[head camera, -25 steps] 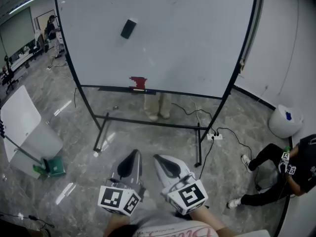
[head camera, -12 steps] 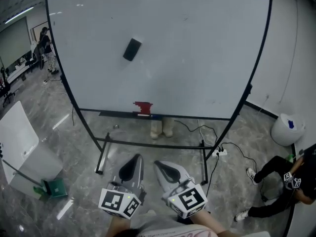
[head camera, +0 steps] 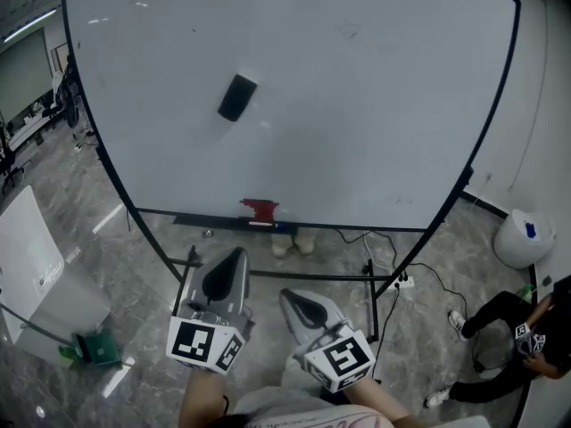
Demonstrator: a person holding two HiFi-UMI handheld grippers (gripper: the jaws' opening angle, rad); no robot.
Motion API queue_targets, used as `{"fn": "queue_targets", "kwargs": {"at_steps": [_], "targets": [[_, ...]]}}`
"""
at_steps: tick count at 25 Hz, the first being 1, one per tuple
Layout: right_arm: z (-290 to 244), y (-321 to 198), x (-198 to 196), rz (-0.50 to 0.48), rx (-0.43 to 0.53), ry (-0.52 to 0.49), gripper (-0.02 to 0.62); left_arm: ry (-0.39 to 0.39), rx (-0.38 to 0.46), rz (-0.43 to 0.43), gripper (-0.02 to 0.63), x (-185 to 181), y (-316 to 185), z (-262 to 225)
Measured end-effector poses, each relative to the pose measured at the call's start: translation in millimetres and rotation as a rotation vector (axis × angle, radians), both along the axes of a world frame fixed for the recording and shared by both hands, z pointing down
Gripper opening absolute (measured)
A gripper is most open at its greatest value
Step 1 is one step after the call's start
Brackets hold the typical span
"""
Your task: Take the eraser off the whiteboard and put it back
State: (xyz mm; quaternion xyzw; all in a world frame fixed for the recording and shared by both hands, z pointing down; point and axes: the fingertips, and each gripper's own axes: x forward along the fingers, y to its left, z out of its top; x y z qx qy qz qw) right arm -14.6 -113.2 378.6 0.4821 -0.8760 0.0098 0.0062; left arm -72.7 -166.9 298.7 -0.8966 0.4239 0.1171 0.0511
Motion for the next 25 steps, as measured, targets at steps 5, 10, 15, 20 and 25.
{"fn": "queue_targets", "kwargs": {"at_steps": [5, 10, 15, 20, 25], "targets": [[-7, -42, 15, -0.013, 0.014, 0.010, 0.000, -0.061, 0.047, -0.080, 0.002, 4, -70, -27], [-17, -80, 25, -0.051, 0.034, 0.014, 0.000, -0.130, 0.091, -0.143, 0.160, 12, -133, -62], [-21, -106, 36, -0.081, 0.055, 0.027, 0.002, -0.262, 0.162, -0.248, 0.245, 16, -186, -88], [-19, -128, 48, -0.070, 0.035, 0.029, 0.002, -0.352, 0.180, -0.322, 0.264, 19, -228, -107], [-27, -143, 50, -0.067, 0.054, 0.020, 0.001, -0.418, 0.167, -0.340, 0.264, 26, -263, -123]]}}
